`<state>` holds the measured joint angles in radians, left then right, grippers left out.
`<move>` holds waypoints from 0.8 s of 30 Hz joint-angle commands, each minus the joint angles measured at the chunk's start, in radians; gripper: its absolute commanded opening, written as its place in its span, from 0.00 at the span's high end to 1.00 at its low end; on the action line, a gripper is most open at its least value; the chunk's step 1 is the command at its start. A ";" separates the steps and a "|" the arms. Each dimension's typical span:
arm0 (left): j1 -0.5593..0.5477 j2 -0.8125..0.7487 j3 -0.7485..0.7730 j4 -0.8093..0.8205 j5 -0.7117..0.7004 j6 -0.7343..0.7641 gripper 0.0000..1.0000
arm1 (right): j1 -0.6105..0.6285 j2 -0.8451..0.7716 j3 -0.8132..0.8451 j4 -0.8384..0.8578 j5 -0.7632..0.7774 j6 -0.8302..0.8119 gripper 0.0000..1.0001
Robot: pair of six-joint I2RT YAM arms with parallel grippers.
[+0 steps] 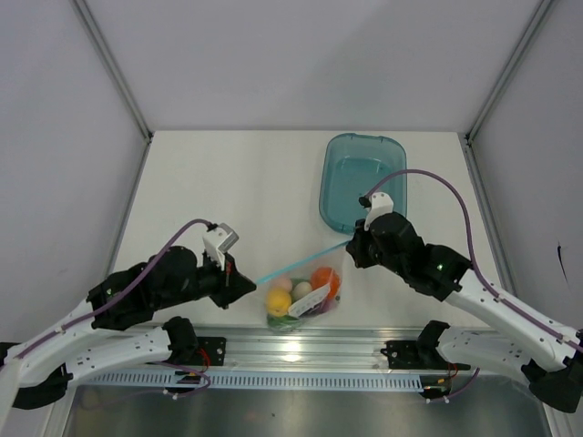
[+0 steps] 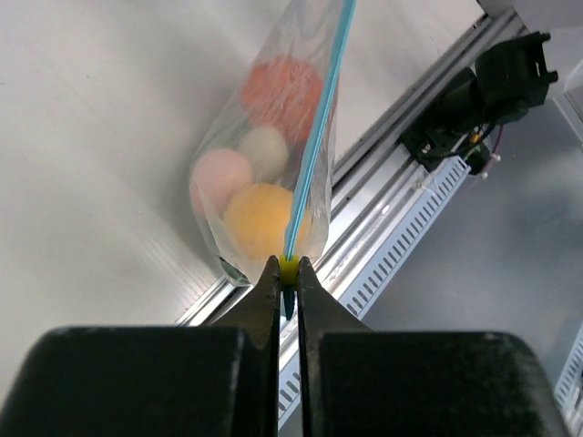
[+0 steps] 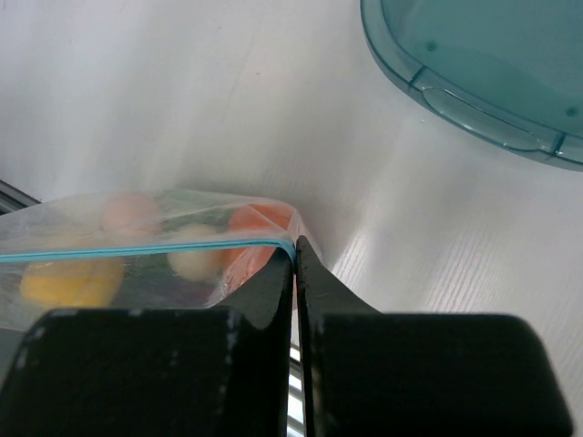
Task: Place the food in the zip-top bag and seal the zipper
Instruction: Zip the zipper food storage bag at the center of the board, then place the zipper food storage bag at the center of the board.
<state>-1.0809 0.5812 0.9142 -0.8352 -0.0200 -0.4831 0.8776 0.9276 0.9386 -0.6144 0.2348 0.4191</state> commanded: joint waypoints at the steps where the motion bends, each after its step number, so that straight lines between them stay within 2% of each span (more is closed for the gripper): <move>1: -0.007 -0.032 0.005 -0.096 -0.095 -0.055 1.00 | -0.019 0.011 -0.001 -0.009 0.089 0.006 1.00; 7: -0.007 -0.034 0.005 -0.105 -0.144 -0.072 0.99 | 0.018 0.062 0.026 0.028 0.063 -0.014 1.00; 8: -0.007 -0.032 0.003 -0.107 -0.155 -0.075 0.91 | 0.038 0.085 0.034 0.034 0.063 -0.016 1.00; 10: -0.007 -0.030 0.003 -0.111 -0.169 -0.080 0.85 | 0.055 0.112 0.060 0.057 0.043 -0.029 1.00; 13: -0.007 -0.046 0.009 -0.122 -0.230 -0.103 0.53 | 0.080 0.184 0.098 0.087 0.021 -0.040 1.00; 14: -0.007 -0.050 0.023 -0.143 -0.257 -0.123 0.24 | 0.083 0.200 0.107 0.097 0.005 -0.048 1.00; 15: -0.007 -0.055 0.029 -0.156 -0.323 -0.133 0.10 | 0.086 0.232 0.117 0.117 -0.005 -0.051 1.00; 16: -0.007 -0.063 0.037 -0.169 -0.359 -0.152 0.01 | 0.086 0.250 0.136 0.126 -0.015 -0.055 1.00; 22: -0.007 -0.067 0.132 -0.232 -0.556 -0.186 0.01 | 0.063 0.451 0.290 0.153 -0.052 -0.101 1.00; 24: -0.007 -0.084 0.147 -0.225 -0.571 -0.181 0.01 | 0.035 0.505 0.362 0.169 -0.098 -0.103 1.00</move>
<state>-1.0843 0.5171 1.0115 -1.0470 -0.4740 -0.6365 0.9428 1.3746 1.1946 -0.5186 0.1856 0.3443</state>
